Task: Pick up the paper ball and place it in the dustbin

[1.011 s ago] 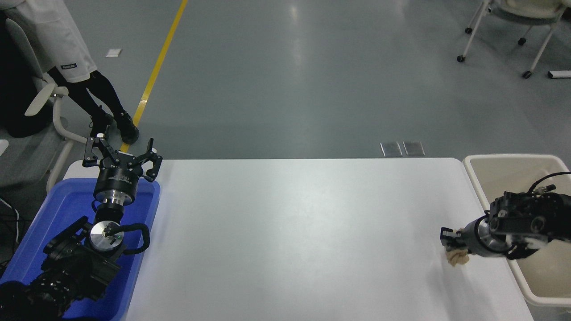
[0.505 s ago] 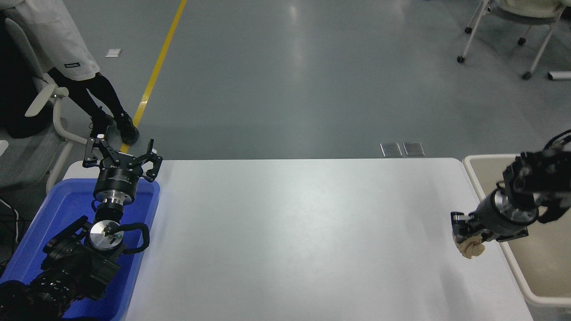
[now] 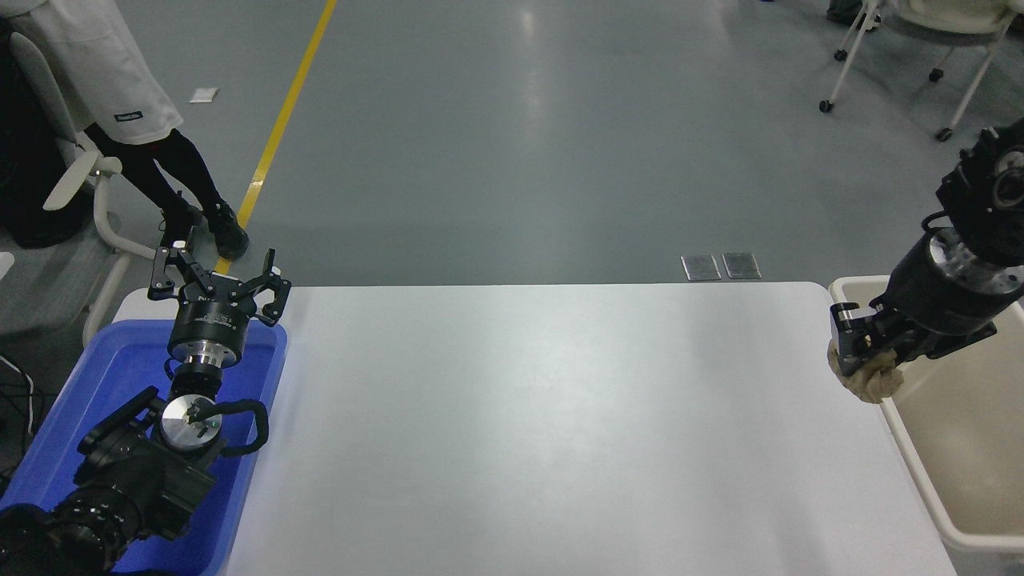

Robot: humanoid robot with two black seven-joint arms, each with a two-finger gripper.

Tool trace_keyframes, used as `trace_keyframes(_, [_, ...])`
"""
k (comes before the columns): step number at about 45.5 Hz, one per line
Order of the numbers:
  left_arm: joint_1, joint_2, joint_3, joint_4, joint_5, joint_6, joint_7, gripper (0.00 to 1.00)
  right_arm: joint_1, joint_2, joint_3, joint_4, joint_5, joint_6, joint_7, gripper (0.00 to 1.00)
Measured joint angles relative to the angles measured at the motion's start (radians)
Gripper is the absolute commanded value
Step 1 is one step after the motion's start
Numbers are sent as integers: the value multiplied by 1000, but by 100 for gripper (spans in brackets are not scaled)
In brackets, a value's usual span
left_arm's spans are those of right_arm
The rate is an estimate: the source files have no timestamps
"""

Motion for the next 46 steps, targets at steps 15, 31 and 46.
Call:
trace_keyframes(15, [0,0,0,0,0,0,0,99,129,-2,-27,16,-44,16,-1,0])
trace_keyframes(31, [0,0,0,0,0,0,0,99,155,-11,-38,17,-58,19,-1,0])
trace_keyframes(46, [0,0,0,0,0,0,0,99,119,-92,-61,-26,-115,20,-2,0])
